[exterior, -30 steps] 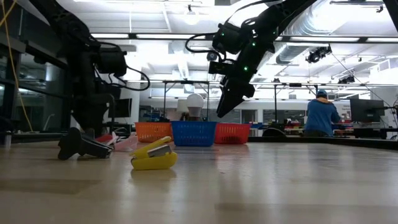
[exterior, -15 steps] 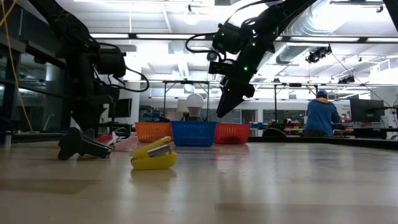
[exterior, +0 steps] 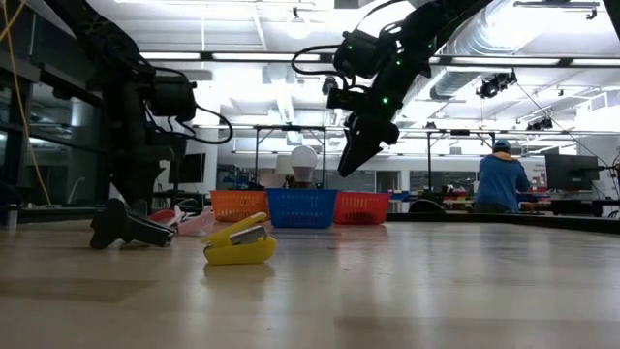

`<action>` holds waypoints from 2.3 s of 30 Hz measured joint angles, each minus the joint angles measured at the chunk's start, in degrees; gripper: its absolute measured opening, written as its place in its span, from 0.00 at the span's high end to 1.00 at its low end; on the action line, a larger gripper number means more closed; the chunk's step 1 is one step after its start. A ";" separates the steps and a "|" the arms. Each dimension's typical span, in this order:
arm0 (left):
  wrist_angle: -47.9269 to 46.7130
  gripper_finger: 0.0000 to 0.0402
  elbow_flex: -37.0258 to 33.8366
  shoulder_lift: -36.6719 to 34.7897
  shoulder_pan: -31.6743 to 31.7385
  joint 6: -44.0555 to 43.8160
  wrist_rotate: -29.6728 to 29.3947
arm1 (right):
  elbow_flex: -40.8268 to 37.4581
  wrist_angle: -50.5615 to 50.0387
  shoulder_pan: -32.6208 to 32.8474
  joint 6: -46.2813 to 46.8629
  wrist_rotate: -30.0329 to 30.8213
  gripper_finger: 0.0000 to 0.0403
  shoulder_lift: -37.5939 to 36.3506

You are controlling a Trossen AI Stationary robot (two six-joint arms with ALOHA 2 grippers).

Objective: Pick and place Stapler, Stapler remover, tape
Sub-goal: Put the purple tape into the red basket

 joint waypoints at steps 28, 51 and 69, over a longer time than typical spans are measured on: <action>0.10 0.91 0.25 4.06 -2.60 3.08 0.00 | 0.00 -2.40 -0.04 -1.99 -1.15 0.44 0.00; 28.70 0.91 0.33 -12.52 -13.49 15.19 20.91 | -13.48 49.50 1.18 -4.39 -23.77 0.44 0.00; 51.06 0.91 0.44 -11.28 -15.72 16.41 34.46 | -18.75 79.05 5.99 -4.73 -21.94 0.44 0.02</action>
